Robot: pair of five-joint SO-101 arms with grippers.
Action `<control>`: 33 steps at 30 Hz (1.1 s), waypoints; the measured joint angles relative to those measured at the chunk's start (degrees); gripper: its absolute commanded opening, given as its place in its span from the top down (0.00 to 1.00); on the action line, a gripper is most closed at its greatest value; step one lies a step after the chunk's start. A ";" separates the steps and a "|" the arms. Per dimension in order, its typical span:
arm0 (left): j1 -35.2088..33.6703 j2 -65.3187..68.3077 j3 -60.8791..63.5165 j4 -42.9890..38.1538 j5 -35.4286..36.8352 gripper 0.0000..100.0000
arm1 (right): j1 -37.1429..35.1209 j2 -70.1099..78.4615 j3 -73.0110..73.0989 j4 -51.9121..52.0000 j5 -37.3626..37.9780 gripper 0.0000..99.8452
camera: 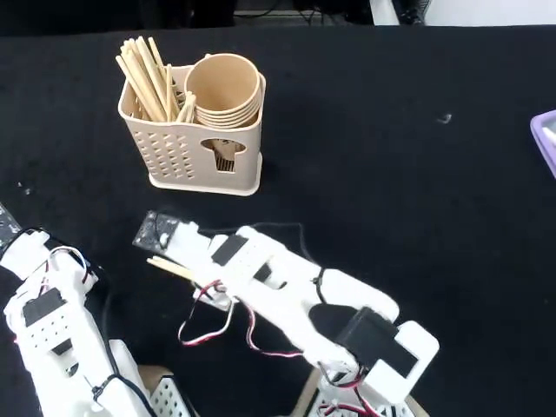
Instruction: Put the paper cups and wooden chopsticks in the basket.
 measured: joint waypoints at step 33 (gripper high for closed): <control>0.00 0.00 0.00 0.00 0.00 0.91 | 8.53 -37.80 -7.65 -41.58 -7.56 0.99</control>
